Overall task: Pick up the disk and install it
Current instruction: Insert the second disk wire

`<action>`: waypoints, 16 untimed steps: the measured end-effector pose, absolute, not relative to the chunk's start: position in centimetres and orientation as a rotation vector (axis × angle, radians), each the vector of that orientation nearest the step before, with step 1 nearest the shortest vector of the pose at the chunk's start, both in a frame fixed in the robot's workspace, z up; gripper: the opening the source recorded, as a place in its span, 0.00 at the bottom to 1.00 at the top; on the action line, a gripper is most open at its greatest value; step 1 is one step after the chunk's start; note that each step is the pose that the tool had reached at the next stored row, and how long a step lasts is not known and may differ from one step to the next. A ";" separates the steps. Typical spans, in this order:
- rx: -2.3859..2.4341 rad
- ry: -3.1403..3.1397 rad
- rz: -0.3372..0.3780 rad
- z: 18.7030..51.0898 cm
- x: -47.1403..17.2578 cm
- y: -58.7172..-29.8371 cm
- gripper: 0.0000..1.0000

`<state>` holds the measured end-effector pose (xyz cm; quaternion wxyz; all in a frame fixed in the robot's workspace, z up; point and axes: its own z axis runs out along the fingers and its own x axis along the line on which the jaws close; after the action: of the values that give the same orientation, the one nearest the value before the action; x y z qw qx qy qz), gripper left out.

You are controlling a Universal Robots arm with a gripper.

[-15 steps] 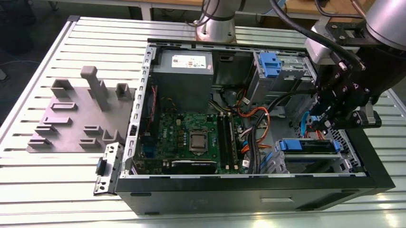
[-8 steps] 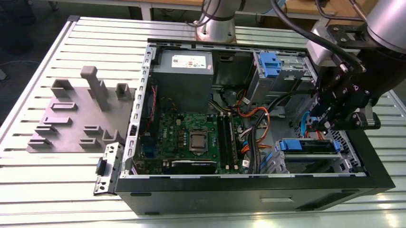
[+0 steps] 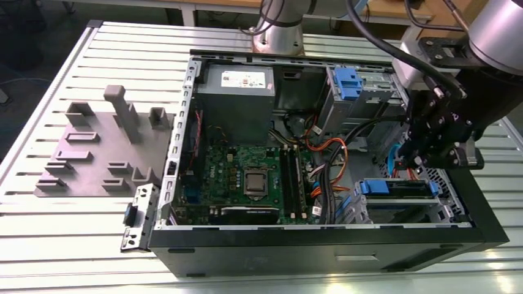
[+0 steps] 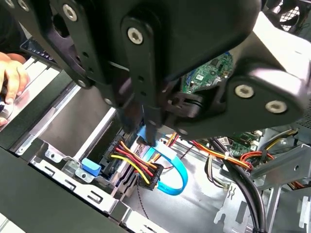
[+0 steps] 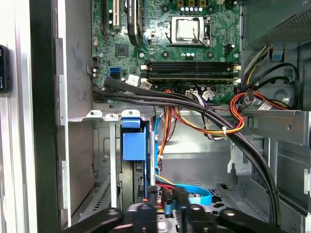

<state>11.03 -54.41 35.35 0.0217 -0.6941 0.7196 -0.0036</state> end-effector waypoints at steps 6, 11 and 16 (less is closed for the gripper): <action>-2.151 2.230 -0.011 35.2 11.0 -54.4 0.16; -2.153 2.228 -0.011 35.2 11.0 -54.9 0.16; -2.150 2.219 -0.010 35.1 10.6 -55.6 0.16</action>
<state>10.61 -55.64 35.13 0.0262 -0.6956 0.7179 -0.0033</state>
